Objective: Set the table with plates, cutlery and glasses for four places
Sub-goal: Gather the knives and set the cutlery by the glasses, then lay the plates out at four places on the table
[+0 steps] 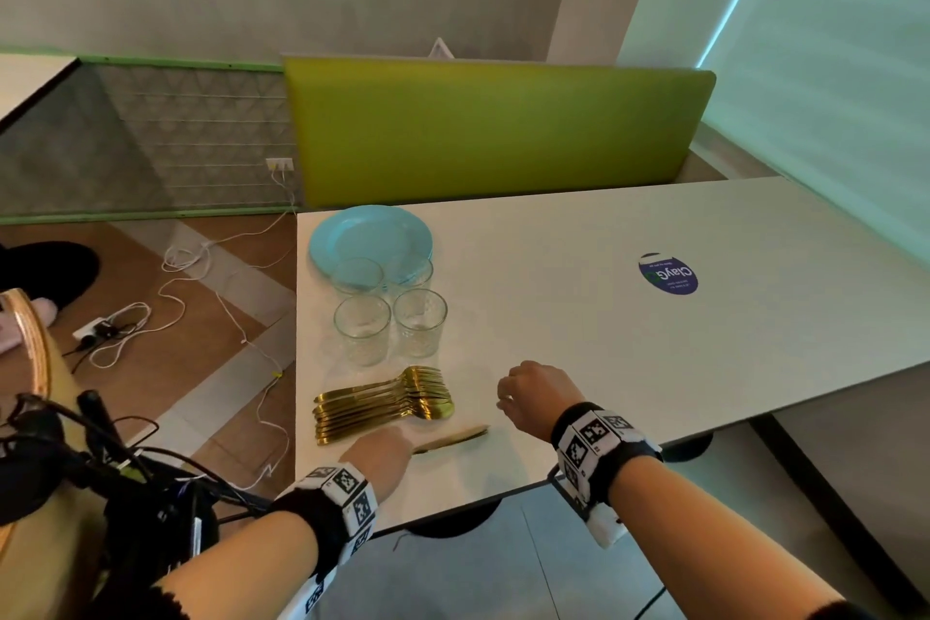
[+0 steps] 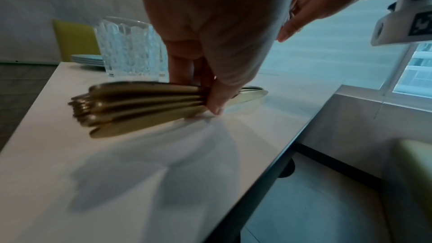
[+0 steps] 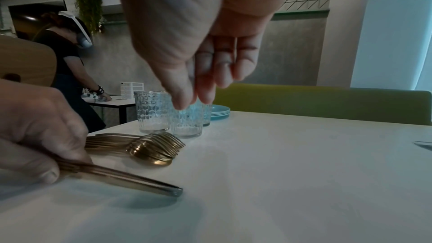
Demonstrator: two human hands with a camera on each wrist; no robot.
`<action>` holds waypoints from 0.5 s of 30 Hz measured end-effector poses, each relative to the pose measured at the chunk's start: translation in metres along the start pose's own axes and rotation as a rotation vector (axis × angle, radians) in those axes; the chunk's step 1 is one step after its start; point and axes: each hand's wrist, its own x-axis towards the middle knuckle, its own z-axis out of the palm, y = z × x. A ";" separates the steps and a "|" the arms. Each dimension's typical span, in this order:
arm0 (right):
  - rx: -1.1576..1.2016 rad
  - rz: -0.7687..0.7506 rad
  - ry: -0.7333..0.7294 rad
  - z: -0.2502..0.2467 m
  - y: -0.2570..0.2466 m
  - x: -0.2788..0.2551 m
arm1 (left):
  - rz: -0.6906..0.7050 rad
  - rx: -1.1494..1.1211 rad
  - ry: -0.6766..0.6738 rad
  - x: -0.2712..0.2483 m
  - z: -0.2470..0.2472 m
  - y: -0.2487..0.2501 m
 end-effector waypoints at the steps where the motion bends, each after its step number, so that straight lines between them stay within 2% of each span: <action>1: -0.001 0.004 0.001 -0.001 0.000 0.000 | 0.010 0.026 -0.006 0.000 -0.002 0.000; 5: 0.016 0.024 0.013 -0.003 -0.001 0.001 | 0.098 -0.056 -0.002 0.002 0.000 -0.008; 11: 0.026 0.042 0.012 -0.006 -0.002 0.003 | 0.006 0.098 -0.095 0.007 -0.006 -0.015; 15: 0.031 0.054 0.012 -0.006 -0.003 0.003 | 0.127 0.203 -0.061 0.009 -0.008 -0.021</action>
